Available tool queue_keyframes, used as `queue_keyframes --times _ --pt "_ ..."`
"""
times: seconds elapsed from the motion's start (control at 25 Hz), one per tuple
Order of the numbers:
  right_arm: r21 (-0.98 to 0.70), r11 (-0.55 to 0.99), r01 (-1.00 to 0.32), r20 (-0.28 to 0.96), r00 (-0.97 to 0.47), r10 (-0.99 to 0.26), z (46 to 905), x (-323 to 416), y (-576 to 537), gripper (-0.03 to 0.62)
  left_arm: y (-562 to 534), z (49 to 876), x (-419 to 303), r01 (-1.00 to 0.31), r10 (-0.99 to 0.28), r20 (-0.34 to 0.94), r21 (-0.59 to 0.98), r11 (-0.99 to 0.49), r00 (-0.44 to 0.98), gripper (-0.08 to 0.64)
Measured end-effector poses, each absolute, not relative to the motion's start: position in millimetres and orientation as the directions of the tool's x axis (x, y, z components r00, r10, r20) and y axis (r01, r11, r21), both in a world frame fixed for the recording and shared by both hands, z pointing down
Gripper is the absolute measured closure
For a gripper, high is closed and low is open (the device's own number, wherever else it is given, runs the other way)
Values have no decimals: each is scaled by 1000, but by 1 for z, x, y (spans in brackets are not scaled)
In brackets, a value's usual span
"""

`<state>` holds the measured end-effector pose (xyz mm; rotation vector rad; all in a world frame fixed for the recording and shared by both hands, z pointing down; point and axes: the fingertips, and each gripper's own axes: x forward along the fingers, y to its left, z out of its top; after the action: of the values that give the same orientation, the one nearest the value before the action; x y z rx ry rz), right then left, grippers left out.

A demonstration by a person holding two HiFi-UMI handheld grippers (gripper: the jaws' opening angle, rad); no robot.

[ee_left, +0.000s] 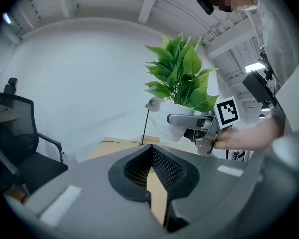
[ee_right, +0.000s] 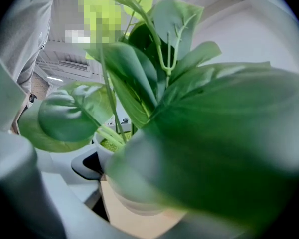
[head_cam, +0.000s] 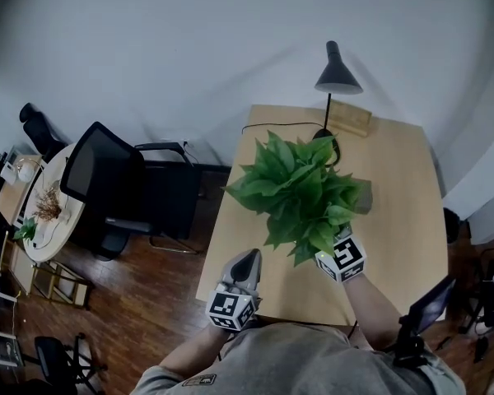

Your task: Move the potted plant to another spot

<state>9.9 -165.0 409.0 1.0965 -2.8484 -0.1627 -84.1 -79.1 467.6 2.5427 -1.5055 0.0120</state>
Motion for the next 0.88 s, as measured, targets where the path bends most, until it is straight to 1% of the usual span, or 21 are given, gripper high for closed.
queue_keyframes --times 0.32,0.56,0.76,0.88 --pt "125 721 -682 58 -720 -691 415 -102 -184 57 -99 471 -197 -856 -854 105 168 -490 509 566" --pt "112 698 -707 63 -696 -715 423 -98 -186 57 -100 475 -201 -842 -834 133 160 -515 536 566" --pt "94 680 -727 84 -675 -733 437 -128 -190 57 -100 484 -240 -837 -822 165 169 -521 545 566" --pt "78 681 -728 94 -674 -732 448 -137 -194 57 -98 489 -249 -838 -817 191 175 -518 545 566"
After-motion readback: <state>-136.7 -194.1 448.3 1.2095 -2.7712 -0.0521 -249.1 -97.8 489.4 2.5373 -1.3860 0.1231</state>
